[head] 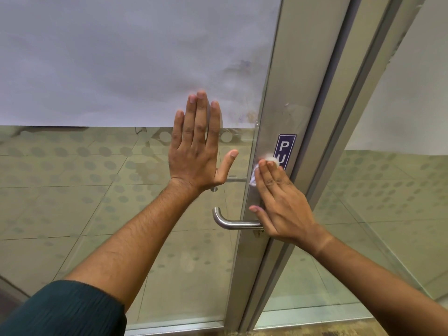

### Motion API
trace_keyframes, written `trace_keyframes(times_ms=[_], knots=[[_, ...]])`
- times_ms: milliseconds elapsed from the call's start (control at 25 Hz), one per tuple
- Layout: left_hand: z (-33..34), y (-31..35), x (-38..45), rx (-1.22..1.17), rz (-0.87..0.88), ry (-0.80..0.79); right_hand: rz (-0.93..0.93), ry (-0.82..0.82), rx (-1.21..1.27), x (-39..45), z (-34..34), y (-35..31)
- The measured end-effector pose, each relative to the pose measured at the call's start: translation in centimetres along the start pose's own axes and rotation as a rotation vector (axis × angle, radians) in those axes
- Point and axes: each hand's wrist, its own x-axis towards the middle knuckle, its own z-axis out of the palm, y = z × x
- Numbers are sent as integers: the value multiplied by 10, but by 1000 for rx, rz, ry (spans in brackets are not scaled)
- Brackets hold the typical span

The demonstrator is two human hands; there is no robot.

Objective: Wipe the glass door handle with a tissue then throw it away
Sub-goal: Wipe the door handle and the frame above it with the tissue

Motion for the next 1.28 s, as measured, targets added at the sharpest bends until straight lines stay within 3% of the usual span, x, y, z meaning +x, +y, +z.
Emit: trace_keyframes(times_ms=[160, 360, 600, 840, 1040, 1280], knots=[[-1, 0, 0, 4, -1, -6, -110, -103, -71, -21, -3, 12], [-2, 1, 0, 13, -5, -8, 67, 44, 10, 7, -14, 9], [-3, 0, 0, 8, 2, -11, -149, -102, -74, -18, -10, 17], [-3, 1, 0, 9, -2, -18, 82, 41, 14, 2, -12, 7], [-2, 1, 0, 5, -2, -19, -88, -71, -22, -17, -4, 8], [-3, 1, 0, 5, 0, -17, 70, 108, 50, 7, -9, 0]])
